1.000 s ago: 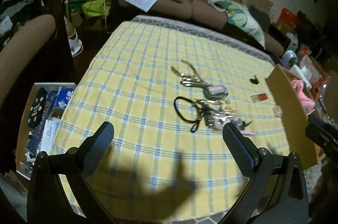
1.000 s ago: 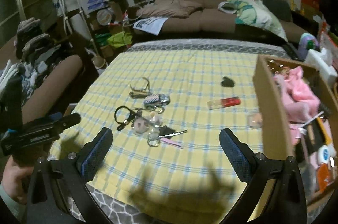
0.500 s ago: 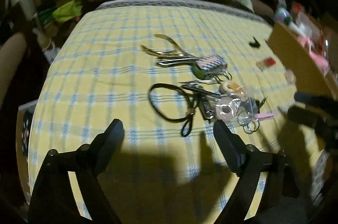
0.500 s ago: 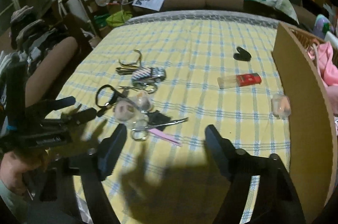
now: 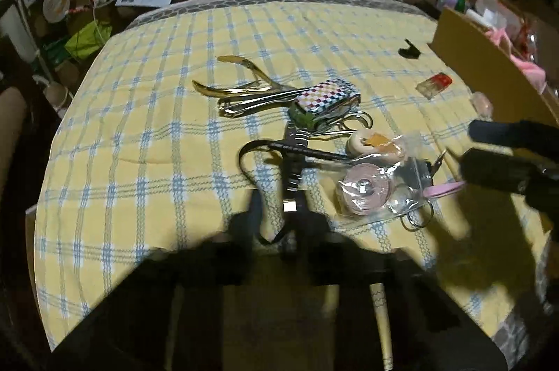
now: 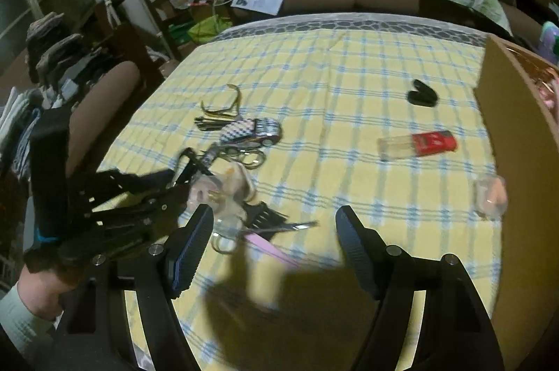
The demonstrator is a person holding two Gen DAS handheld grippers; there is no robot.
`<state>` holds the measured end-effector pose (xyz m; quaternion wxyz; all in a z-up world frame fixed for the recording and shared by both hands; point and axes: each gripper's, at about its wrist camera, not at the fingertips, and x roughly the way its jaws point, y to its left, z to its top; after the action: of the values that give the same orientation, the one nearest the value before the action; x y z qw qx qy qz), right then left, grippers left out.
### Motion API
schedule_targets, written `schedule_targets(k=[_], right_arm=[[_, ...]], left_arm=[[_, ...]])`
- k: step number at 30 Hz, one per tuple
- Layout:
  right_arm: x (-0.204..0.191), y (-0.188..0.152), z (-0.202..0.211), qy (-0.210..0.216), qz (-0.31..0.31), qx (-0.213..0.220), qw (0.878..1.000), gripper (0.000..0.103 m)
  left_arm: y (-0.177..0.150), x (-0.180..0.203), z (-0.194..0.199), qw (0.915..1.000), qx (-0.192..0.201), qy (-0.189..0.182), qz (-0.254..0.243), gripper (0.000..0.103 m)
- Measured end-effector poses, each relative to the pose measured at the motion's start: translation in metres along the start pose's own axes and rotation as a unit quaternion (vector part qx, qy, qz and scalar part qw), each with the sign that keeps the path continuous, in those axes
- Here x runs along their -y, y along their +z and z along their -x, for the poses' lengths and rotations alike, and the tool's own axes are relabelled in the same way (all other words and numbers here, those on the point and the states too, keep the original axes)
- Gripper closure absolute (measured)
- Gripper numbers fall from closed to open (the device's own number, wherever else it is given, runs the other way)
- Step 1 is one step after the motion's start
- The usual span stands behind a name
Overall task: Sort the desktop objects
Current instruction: 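Grasp black cord with left tool while right tool grasps clear plastic bag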
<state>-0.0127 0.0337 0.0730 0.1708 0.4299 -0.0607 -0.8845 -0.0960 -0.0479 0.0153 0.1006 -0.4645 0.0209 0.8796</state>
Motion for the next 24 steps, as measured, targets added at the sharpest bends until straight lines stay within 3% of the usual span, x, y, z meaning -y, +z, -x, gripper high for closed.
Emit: schedule_targets(k=[7, 12, 14, 15, 18, 24], right_arm=[[-0.027, 0.003, -0.027, 0.023, 0.033, -0.011, 0.999, 0.028], [-0.035, 0.003, -0.054, 0.024, 0.023, -0.026, 0.999, 0.026], [-0.037, 0.004, -0.059, 0.02, 0.025, -0.023, 0.999, 0.034], [-0.038, 0.004, -0.059, 0.013, 0.029, -0.021, 0.999, 0.051], [-0.042, 0.004, -0.055, 0.009, 0.041, -0.019, 0.999, 0.072], [-0.038, 0.008, -0.035, 0.009, 0.039, -0.009, 0.999, 0.072]], left_arm=[[0.001, -0.04, 0.016, 0.9933, 0.011, -0.06, 0.098, 0.094], [0.005, -0.057, 0.037, 0.9885, 0.038, -0.07, 0.128, 0.094], [0.005, -0.061, 0.041, 0.9868, 0.042, -0.073, 0.138, 0.094], [0.006, -0.063, 0.041, 0.986, 0.042, -0.076, 0.142, 0.094], [0.007, -0.064, 0.04, 0.9855, 0.041, -0.077, 0.145, 0.094], [0.009, -0.058, 0.045, 0.9855, 0.044, -0.084, 0.14, 0.094]])
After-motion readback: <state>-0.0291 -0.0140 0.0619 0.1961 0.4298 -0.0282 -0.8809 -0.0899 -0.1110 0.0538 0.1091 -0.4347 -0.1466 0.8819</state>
